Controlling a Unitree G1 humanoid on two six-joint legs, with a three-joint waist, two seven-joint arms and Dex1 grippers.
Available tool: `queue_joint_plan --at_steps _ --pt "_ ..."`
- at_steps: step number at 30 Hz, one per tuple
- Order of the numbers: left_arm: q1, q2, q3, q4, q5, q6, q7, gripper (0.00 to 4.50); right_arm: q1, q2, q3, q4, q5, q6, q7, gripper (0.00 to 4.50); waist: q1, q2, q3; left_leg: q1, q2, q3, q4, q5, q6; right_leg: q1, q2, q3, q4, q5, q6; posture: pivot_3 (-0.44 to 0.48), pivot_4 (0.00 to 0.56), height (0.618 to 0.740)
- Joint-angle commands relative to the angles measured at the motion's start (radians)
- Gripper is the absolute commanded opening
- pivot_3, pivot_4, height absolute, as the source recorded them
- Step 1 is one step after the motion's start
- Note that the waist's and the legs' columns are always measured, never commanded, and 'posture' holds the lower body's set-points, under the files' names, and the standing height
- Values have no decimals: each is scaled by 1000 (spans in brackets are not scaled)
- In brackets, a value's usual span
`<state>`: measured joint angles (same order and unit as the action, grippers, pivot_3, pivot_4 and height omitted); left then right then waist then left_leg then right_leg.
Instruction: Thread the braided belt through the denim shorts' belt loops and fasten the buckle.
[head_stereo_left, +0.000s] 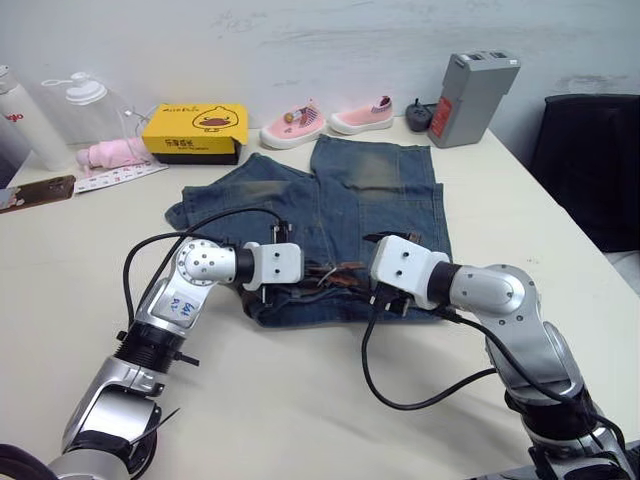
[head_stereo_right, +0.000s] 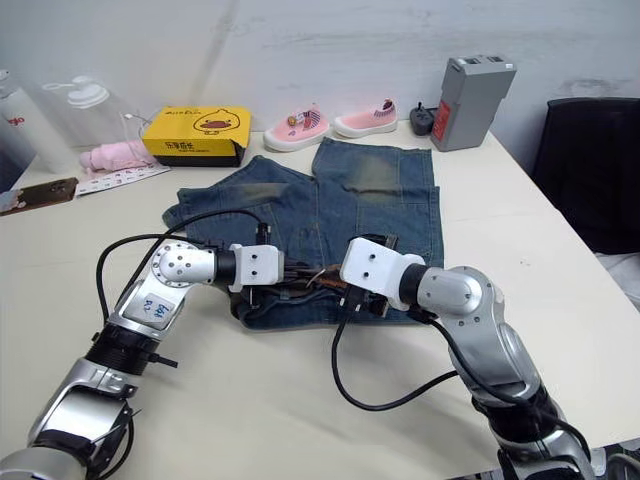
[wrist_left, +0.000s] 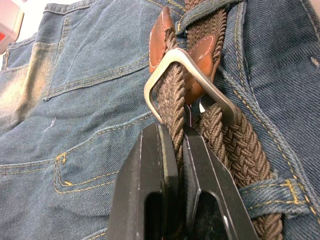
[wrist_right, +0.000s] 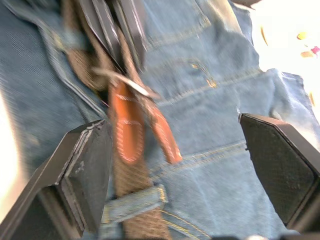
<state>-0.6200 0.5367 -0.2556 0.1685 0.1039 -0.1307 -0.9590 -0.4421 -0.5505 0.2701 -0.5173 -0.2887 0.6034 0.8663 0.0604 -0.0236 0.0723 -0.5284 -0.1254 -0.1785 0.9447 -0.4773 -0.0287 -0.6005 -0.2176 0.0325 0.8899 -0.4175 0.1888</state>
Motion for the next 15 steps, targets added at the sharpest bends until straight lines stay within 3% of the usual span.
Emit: queue_joint_plan --at_steps 1,10,15 --pt "9 -4 -13 -22 -2 2 -3 0 -21 -30 25 42 -51 -105 -60 4336 0 0 0 0 -1 0 0 0 1 0 0 0 0 0 1 0 150 618" --pt "6 -6 -15 -32 2 3 -3 0 -31 -29 115 111 -132 -201 -106 4336 0 0 0 -1 -1 0 0 1 2 0 0 0 0 1 1 0 150 618" --pt "5 -6 -15 -32 4 3 -2 0 -21 -27 144 120 -167 -213 -108 2238 0 0 0 -1 -1 0 0 1 2 0 0 0 0 1 1 0 150 618"
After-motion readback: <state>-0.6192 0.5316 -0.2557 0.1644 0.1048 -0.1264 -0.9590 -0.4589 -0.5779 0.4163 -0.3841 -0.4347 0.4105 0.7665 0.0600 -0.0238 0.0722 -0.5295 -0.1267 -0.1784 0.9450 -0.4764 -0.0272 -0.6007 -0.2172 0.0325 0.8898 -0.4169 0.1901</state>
